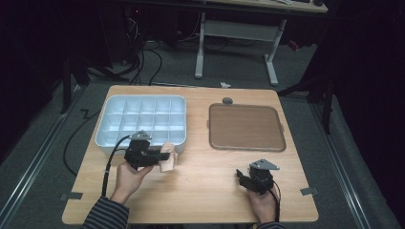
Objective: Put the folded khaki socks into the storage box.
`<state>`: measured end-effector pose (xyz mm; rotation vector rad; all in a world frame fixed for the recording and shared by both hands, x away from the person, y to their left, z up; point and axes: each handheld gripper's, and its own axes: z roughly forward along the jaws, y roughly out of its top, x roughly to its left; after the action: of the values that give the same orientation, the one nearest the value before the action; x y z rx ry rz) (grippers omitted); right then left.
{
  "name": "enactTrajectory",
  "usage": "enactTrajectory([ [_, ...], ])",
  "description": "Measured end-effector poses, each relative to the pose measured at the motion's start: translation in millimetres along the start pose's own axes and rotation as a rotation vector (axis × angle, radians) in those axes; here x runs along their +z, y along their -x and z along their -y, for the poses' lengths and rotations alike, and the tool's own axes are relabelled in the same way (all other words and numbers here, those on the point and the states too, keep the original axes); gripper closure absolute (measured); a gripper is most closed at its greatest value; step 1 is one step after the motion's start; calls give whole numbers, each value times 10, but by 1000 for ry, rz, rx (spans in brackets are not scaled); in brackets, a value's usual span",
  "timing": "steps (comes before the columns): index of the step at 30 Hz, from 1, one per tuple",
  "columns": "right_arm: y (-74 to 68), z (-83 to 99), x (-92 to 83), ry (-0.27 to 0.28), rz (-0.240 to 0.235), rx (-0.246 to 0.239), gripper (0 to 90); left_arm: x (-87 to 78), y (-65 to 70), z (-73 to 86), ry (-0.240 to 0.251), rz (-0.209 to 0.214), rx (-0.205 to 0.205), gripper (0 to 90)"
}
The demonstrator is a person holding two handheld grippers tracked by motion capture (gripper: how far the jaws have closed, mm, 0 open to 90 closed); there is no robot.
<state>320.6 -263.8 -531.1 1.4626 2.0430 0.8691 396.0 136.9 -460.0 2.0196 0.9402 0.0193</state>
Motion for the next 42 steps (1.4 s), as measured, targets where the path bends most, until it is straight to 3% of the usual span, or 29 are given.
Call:
enactTrajectory([
  [22, -4, -1, 1, 0, 2, 2, 393, -237, -157, -109, 30, -19, -24, 752],
  [33, -1, -2, 3, 1, 1, -3, 392, -259, -251, -128, 43, -24, -44, 752],
  [42, -3, -1, 2, 1, 1, 0, 391, -253, -339, -128, 52, -2, -56, 753],
])
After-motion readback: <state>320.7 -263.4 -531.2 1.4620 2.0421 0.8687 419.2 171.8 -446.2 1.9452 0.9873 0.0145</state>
